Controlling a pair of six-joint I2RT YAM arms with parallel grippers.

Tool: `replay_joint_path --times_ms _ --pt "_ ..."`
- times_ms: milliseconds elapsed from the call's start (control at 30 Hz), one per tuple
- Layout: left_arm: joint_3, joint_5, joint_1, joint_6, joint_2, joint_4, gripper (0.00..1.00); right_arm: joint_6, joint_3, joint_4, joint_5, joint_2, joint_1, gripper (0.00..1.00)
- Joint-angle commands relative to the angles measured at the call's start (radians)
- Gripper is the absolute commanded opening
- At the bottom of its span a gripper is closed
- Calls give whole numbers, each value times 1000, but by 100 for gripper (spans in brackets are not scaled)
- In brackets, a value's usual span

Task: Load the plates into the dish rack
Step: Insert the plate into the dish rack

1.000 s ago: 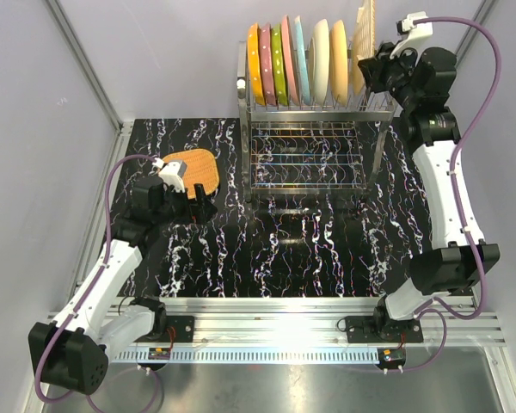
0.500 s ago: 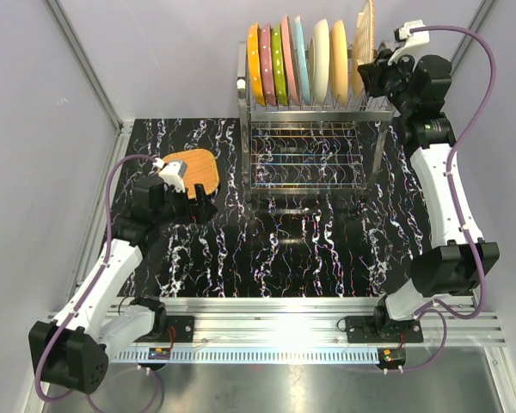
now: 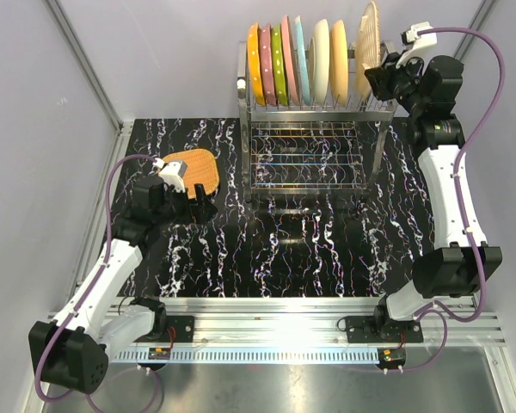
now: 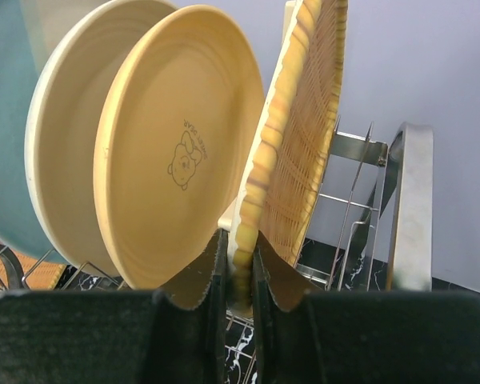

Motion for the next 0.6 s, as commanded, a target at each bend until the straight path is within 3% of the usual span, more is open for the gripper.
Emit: replay_joint_path --times_ms 0,233,567 --pt "14 4 -4 15 0 21 99 -7 -1 -13 -38 -29 -7 14" --pt "14 9 -4 11 -2 20 99 1 2 -25 -72 -24 -7 31" --pt "14 9 -4 11 -3 20 99 -2 8 -42 -72 -30 -7 37"
